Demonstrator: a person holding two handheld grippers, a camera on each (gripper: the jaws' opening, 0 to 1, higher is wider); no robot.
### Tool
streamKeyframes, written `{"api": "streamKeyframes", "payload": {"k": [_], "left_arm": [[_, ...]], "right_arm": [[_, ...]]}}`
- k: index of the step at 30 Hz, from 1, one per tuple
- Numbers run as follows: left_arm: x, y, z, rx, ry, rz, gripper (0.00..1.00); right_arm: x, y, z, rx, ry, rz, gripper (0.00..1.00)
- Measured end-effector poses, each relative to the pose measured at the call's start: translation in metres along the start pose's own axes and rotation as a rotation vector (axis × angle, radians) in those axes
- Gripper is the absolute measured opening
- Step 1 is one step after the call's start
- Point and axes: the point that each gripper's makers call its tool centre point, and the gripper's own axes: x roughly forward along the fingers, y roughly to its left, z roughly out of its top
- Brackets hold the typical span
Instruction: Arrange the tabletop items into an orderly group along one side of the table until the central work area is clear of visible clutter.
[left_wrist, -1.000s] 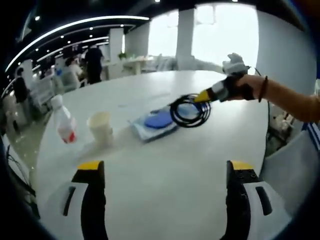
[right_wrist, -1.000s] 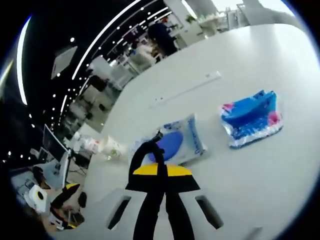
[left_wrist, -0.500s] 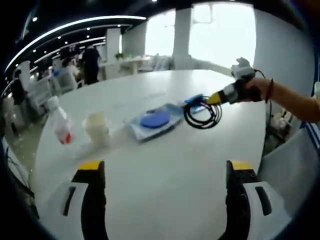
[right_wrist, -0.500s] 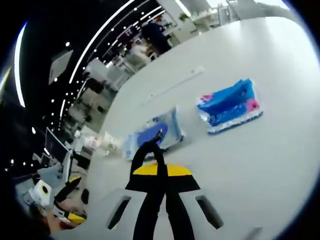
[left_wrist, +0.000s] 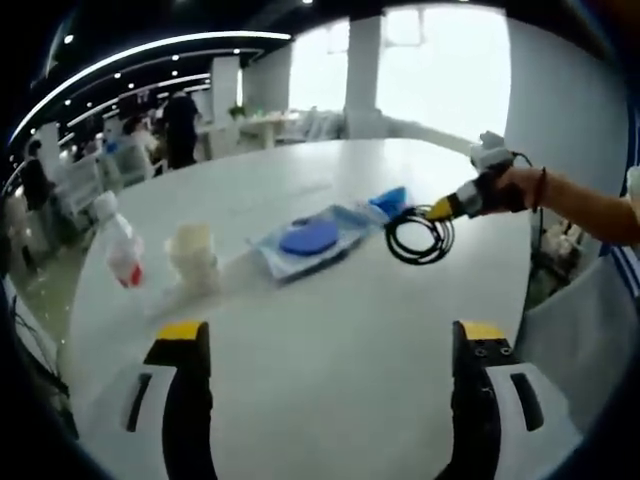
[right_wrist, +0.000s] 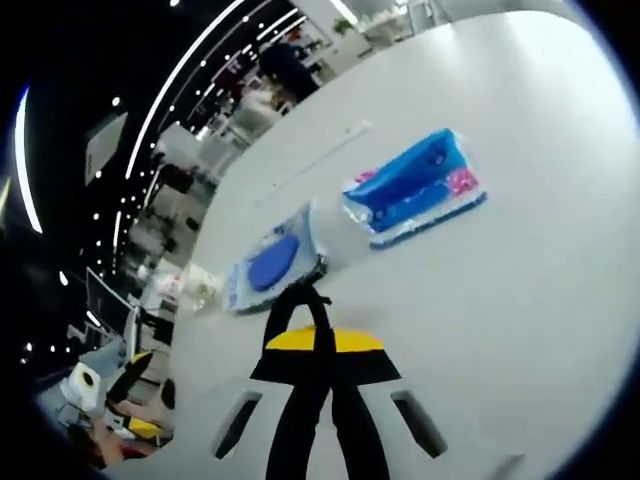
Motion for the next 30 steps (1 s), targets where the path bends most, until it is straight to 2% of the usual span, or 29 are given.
{"api": "streamKeyframes", "payload": {"k": [5, 21, 26, 30], "left_arm": [[-0.001, 0.002, 0.000, -0.003, -0.004, 0.005, 0.98], [-0.003, 0.006, -0.004, -0.022, 0.008, 0.018, 0.98], [-0.003, 0.007, -0.002, -0.045, -0.011, 0.018, 0.98], [-0.003, 0.007, -0.004, -0.039, 0.002, 0.022, 0.98]], "right_arm": [[0.005, -0.011, -0.004, -0.041, 0.032, -0.024, 0.02], [0.026, -0.026, -0.005, -0.007, 0.046, -0.017, 0.03], [0.030, -0.031, -0.003, -0.032, 0.039, -0.032, 0.03], [0.032, -0.034, 0.000, -0.067, 0.033, -0.050, 0.03]]}}
